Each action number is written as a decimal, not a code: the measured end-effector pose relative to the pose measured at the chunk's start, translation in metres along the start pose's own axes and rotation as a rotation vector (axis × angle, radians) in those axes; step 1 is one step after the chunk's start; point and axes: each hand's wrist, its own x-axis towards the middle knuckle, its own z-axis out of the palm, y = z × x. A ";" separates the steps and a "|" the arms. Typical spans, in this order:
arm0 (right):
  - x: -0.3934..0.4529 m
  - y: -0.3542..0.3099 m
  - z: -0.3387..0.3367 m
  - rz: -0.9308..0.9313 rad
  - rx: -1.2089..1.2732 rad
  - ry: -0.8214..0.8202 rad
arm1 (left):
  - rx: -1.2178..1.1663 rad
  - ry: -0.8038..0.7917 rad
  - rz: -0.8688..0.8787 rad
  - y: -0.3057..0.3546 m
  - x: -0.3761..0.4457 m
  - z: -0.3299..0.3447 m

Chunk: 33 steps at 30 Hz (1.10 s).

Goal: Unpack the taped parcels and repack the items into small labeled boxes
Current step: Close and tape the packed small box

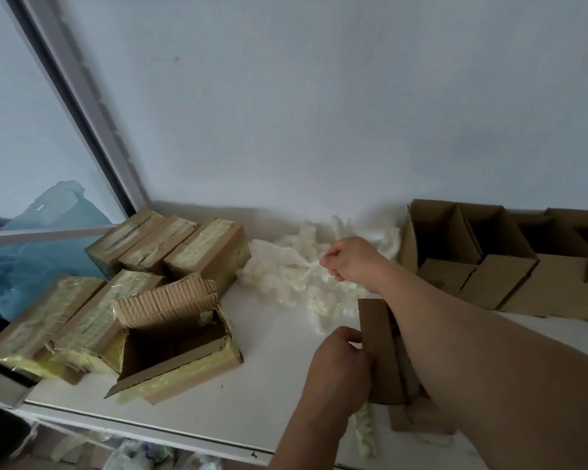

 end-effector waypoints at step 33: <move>-0.173 0.021 -0.141 -0.032 0.034 0.149 | 0.021 0.038 0.005 0.008 -0.014 -0.004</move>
